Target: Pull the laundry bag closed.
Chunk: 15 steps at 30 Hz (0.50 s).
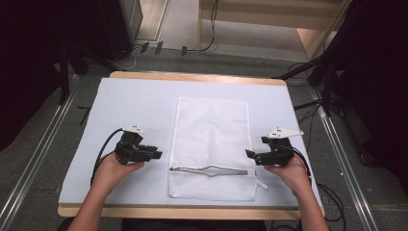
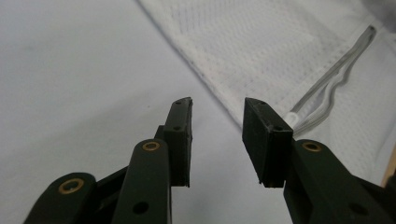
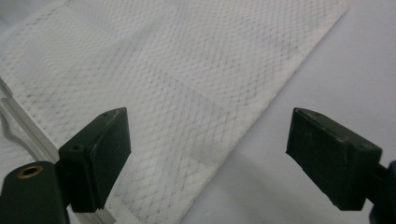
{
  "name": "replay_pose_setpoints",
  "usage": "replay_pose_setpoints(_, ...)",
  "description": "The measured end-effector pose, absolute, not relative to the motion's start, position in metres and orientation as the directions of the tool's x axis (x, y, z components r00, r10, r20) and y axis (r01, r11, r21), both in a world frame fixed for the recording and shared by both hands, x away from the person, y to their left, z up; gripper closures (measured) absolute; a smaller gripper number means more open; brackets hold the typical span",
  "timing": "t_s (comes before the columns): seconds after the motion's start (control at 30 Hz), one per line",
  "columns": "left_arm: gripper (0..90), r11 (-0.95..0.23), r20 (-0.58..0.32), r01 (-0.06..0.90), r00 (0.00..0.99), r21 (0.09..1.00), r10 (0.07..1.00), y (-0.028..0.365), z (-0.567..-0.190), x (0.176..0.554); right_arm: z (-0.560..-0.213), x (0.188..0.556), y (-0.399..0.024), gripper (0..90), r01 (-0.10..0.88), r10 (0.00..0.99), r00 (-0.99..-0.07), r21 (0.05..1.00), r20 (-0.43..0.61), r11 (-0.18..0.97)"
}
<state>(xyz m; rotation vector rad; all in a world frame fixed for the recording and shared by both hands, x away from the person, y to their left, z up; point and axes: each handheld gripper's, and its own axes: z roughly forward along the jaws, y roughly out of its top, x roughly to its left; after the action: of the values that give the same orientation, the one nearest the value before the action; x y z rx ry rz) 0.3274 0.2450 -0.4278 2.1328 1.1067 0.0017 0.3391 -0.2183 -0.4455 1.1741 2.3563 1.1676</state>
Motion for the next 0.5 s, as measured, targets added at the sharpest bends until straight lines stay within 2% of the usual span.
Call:
replay_pose_setpoints(0.13,61.1,-0.374,-0.299,0.700,0.639,0.609,0.709,0.2437,-0.4245,0.3249,-0.4465,0.3394,-0.2178,24.5,0.564,0.762,-0.636,0.745,0.117,0.356)
replay_pose_setpoints(0.27,53.2,-0.366,-0.320,0.716,0.628,0.594,0.709,0.2432,-0.4245,0.3264,-0.4447,0.3383,-0.2172,31.3,0.564,0.762,-0.636,0.746,0.119,0.354)
replay_pose_setpoints(0.37,51.9,-0.366,-0.318,0.716,0.627,0.594,0.711,0.2430,-0.4259,0.3270,-0.4425,0.3371,-0.2151,36.8,0.555,0.758,-0.643,0.749,0.112,0.361)
replay_pose_setpoints(0.47,50.1,-0.372,-0.313,0.713,0.631,0.595,0.709,0.2433,-0.4267,0.3275,-0.4405,0.3352,-0.2120,46.2,0.560,0.745,-0.656,0.741,0.123,0.370)
replay_pose_setpoints(0.5,50.1,-0.373,-0.311,0.711,0.633,0.596,0.709,0.2435,-0.4270,0.3278,-0.4405,0.3352,-0.2120,46.2,0.560,0.745,-0.656,0.741,0.123,0.370)
